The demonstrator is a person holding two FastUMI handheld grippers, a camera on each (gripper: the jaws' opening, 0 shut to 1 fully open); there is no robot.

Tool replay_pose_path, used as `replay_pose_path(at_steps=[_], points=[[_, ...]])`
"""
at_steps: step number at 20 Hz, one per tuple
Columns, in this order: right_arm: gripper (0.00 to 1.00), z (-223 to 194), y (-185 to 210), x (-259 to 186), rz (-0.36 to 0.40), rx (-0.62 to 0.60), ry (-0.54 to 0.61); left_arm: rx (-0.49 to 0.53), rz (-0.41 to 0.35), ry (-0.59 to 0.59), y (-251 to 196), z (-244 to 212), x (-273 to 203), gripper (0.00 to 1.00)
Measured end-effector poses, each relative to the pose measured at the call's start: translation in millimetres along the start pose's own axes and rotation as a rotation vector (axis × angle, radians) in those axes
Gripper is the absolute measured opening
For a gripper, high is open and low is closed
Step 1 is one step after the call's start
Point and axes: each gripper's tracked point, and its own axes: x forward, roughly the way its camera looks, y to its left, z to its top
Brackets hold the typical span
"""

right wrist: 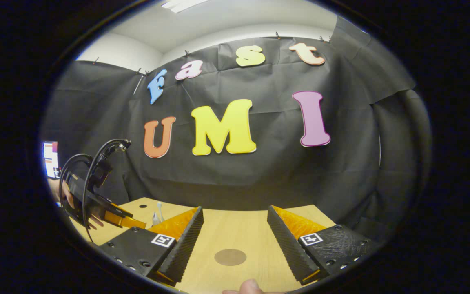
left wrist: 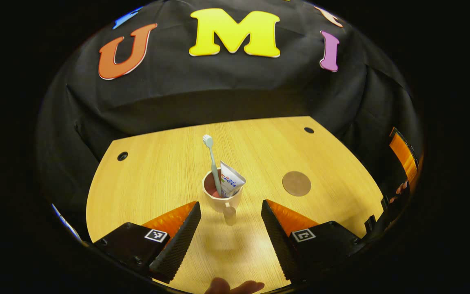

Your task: Put the toothbrush and toothpaste on the desktop into the cup, then pick up the cup and place it on the coaster on the desktop.

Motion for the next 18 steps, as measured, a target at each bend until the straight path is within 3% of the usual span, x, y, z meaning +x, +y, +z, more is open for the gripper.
replay_pose_path(at_steps=[3, 4, 5, 8, 12, 13, 14, 15, 16, 17, 18], points=[[0.95, -10, -10, -2, -0.003, 0.012, 0.013, -0.089, -0.056, 0.177, -3, -12, 16, 0.94], [0.95, -15, -16, -1, -0.013, 0.003, 0.01, -0.125, -0.058, 0.215, -2, -12, 21, 1.0], [0.95, -20, -22, -2, -0.025, -0.008, 0.012, -0.157, -0.065, 0.259, -2, -12, 26, 0.94], [0.95, -33, -35, -8, -0.037, -0.013, 0.023, -0.173, -0.034, 0.407, -2, -23, 36, 0.94], [0.95, -39, -53, -10, -0.051, 0.025, 0.033, -0.15, 0.01, 0.467, -1, -20, 44, 0.94], [0.95, -40, -56, -10, -0.054, 0.035, 0.036, -0.148, 0.023, 0.477, 1, -19, 46, 1.0], [0.95, -42, -59, -10, -0.055, 0.046, 0.04, -0.145, 0.038, 0.486, 4, -16, 47, 1.0], [0.95, -43, -61, -11, -0.056, 0.056, 0.044, -0.142, 0.06, 0.494, 9, -14, 47, 0.94], [0.95, -45, -63, -11, -0.057, 0.067, 0.047, -0.141, 0.074, 0.503, 12, -11, 48, 1.0], [0.95, -46, -64, -11, -0.056, 0.077, 0.051, -0.144, 0.08, 0.514, 14, -9, 48, 0.93], [0.95, -49, -64, -10, -0.053, 0.088, 0.056, -0.15, 0.08, 0.526, 14, -7, 48, 0.92]])
